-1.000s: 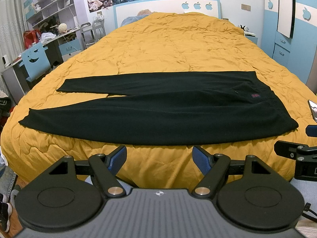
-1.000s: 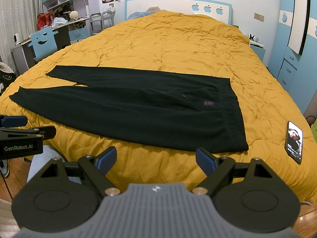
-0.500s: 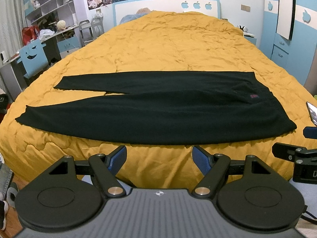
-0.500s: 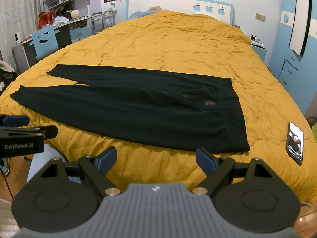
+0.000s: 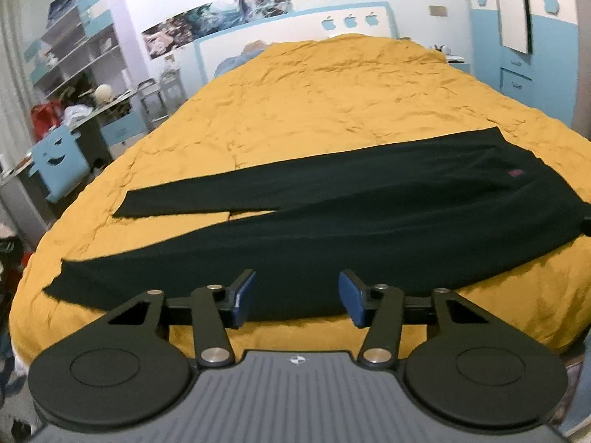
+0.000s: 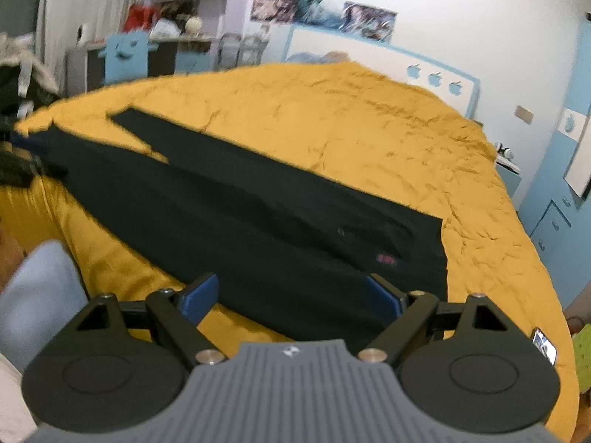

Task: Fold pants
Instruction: 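Grasp the trouser hem with the left tool while the right tool grasps the waistband edge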

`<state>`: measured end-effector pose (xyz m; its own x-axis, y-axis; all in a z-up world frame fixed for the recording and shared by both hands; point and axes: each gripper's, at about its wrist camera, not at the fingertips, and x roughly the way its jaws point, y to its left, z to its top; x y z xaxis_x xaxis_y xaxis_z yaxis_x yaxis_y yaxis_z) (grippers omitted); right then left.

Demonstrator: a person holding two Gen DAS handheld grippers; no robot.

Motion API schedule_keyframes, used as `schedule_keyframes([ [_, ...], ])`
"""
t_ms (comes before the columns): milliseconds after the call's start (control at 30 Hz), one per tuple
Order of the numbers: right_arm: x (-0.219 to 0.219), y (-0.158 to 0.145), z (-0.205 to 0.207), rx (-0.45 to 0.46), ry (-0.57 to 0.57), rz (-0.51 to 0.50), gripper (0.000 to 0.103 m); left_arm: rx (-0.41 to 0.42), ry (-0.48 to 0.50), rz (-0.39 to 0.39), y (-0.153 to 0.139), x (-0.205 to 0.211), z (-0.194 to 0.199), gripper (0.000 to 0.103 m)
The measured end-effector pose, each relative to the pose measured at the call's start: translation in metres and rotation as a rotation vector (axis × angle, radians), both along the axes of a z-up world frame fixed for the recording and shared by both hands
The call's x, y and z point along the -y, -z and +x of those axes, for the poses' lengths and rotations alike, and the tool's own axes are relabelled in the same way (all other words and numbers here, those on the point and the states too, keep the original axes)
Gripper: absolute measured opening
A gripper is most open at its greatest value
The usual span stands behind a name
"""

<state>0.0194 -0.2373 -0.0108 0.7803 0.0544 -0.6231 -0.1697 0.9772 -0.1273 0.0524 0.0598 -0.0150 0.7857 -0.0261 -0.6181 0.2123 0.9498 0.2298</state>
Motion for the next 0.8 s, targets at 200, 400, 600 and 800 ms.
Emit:
schedule_keyframes([
  [200, 0.018, 0.035, 0.028, -0.121, -0.03, -0.096, 0.072, 0.024, 0.074, 0.183, 0.024, -0.03, 0.023, 0.059],
  [400, 0.035, 0.057, 0.048, -0.229, -0.088, -0.165, 0.057, -0.038, 0.123, 0.297, 0.046, -0.07, 0.047, 0.059],
  [600, 0.047, 0.063, 0.065, -0.309, -0.112, -0.221, 0.054, -0.066, 0.119, 0.489, 0.071, -0.111, 0.063, 0.059],
  [800, 0.051, 0.062, 0.075, -0.347, -0.131, -0.242, 0.054, -0.102, 0.09, 0.687, 0.089, -0.144, 0.081, 0.059],
])
